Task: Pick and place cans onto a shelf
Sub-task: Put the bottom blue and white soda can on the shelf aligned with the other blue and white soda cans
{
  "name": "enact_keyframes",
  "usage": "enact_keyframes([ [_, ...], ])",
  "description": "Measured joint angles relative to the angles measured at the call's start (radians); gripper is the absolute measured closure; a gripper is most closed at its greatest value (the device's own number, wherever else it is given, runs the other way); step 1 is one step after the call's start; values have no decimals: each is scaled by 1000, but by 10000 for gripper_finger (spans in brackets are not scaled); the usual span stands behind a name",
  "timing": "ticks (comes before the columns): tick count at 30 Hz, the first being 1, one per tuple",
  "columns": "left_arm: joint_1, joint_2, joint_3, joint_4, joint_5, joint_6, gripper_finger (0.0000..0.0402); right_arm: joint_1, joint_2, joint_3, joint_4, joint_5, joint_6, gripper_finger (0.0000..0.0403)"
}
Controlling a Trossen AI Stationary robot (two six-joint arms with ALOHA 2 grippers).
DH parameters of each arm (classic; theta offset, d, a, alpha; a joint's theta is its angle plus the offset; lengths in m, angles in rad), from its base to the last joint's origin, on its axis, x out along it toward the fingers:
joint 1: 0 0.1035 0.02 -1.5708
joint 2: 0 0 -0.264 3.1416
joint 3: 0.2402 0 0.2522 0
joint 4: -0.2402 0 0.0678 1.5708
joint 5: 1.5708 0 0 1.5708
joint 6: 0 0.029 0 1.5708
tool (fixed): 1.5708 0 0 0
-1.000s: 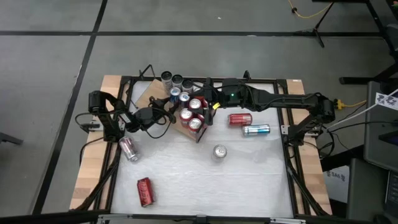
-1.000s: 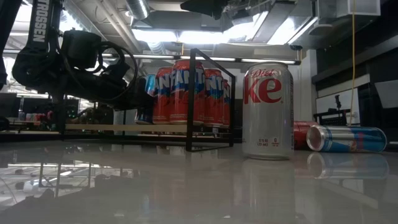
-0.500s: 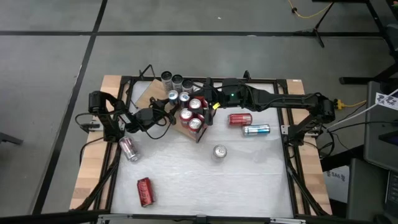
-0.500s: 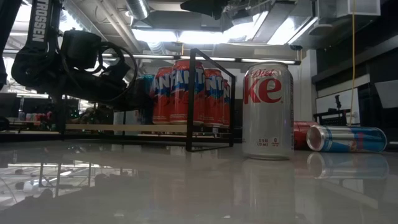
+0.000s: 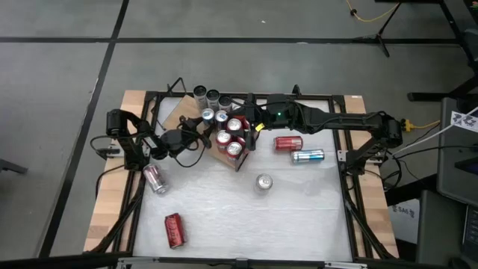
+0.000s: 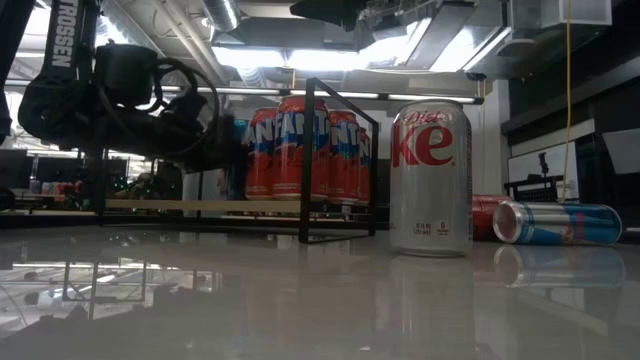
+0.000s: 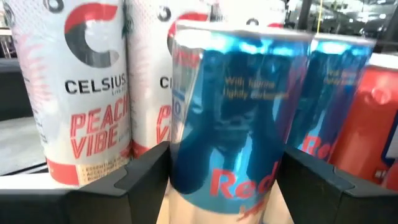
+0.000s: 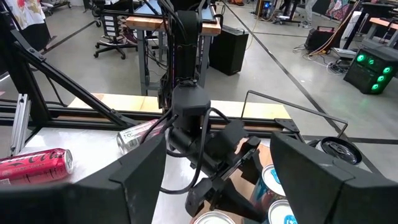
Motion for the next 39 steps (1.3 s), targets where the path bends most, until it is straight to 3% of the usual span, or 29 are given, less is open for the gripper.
enact_keyframes([
  [39, 0, -62, 3, 17, 8, -1, 137, 0, 0, 0, 4, 0, 0, 125],
])
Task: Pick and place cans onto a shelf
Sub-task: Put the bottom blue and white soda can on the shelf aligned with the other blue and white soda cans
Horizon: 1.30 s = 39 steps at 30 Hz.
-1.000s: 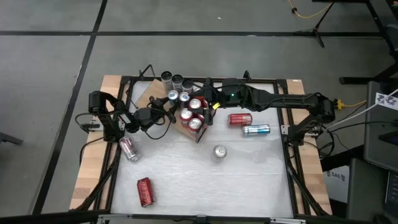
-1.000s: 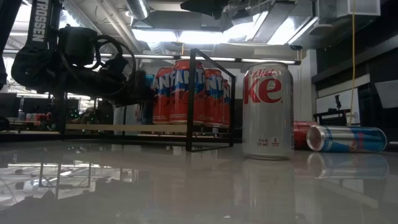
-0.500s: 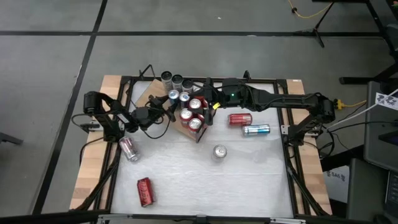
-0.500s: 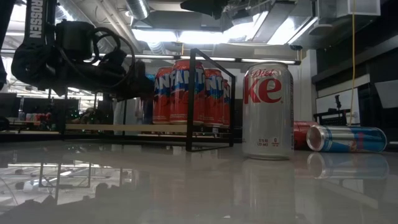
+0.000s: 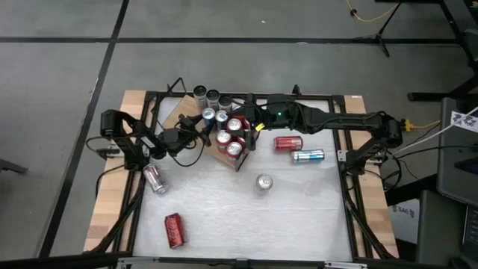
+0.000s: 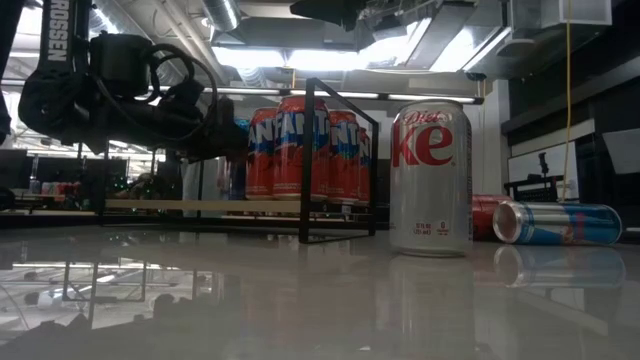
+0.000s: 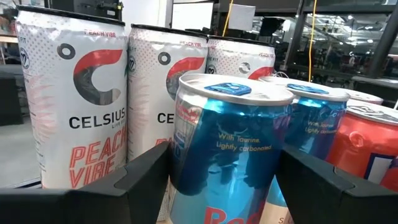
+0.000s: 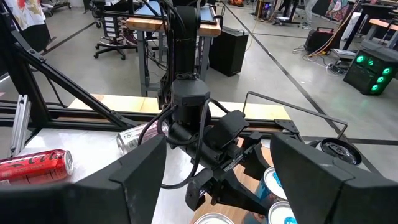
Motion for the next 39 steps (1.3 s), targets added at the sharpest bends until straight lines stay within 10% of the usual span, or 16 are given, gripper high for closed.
enact_keyframes([
  [39, 0, 0, 2, -24, -10, 58, 73, 0, 0, 0, 0, 0, 0, 125],
])
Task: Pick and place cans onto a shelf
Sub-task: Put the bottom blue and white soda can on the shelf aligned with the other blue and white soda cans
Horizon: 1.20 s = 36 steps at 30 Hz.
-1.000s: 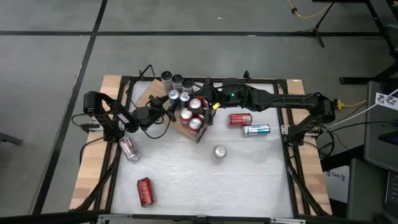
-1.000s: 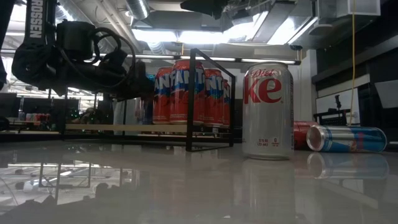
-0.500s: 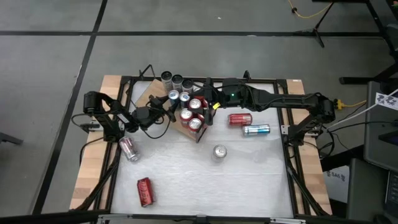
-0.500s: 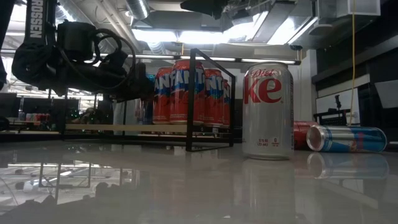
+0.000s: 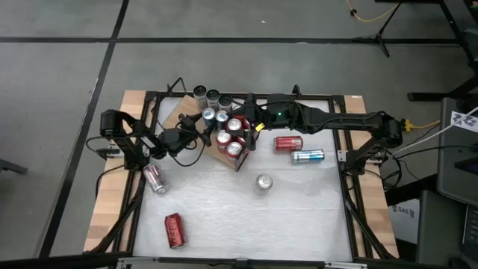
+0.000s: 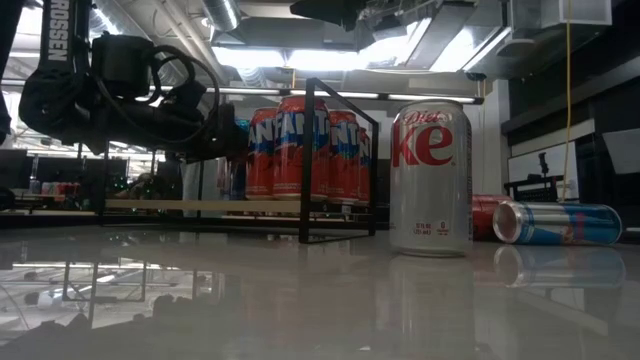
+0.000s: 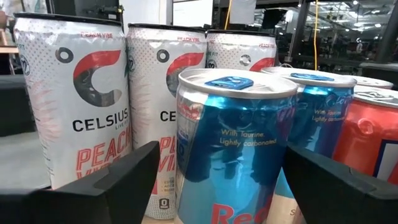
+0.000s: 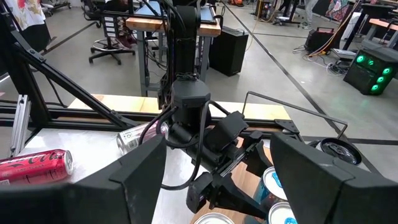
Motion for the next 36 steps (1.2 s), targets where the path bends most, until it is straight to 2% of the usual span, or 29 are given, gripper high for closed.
enact_keyframes([
  [12, -4, 0, 0, 2, -42, -11, 76, 0, 0, 0, -1, 0, 0, 125],
  [22, -73, 0, -1, 2, -60, 16, 76, 0, 0, 0, -5, 0, 0, 125],
  [24, -85, 0, -1, 0, -95, 38, 76, 0, 0, 0, -5, 0, 0, 125],
  [31, -129, 0, -1, -3, -317, 49, 76, 1, 0, 0, -5, 0, 0, 125],
  [36, -188, 0, -1, -3, -353, 49, 76, 1, 0, 0, -5, 0, 0, 125],
])
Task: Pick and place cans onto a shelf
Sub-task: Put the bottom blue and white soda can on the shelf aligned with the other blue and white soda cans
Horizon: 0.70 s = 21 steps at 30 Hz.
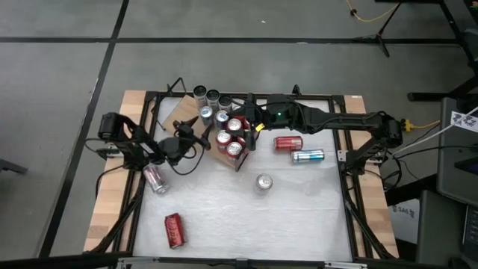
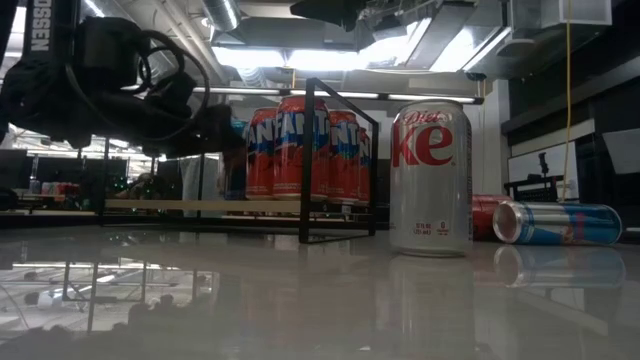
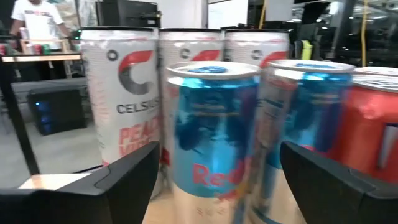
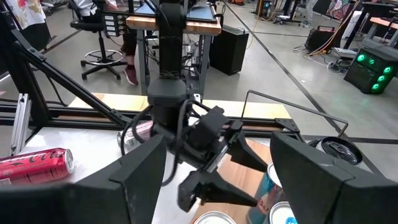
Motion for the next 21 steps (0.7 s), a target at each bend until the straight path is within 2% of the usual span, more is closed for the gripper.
enact_keyframes([
  [7, -70, 0, -2, -3, -28, 0, 76, 0, 0, 0, 0, 0, 0, 125],
  [15, -140, 0, -76, -3, -173, -65, 76, 0, 0, 0, -9, 0, 0, 125],
  [21, -108, 0, -116, -3, -219, -120, 76, 0, 0, 0, -8, 0, 0, 125],
])
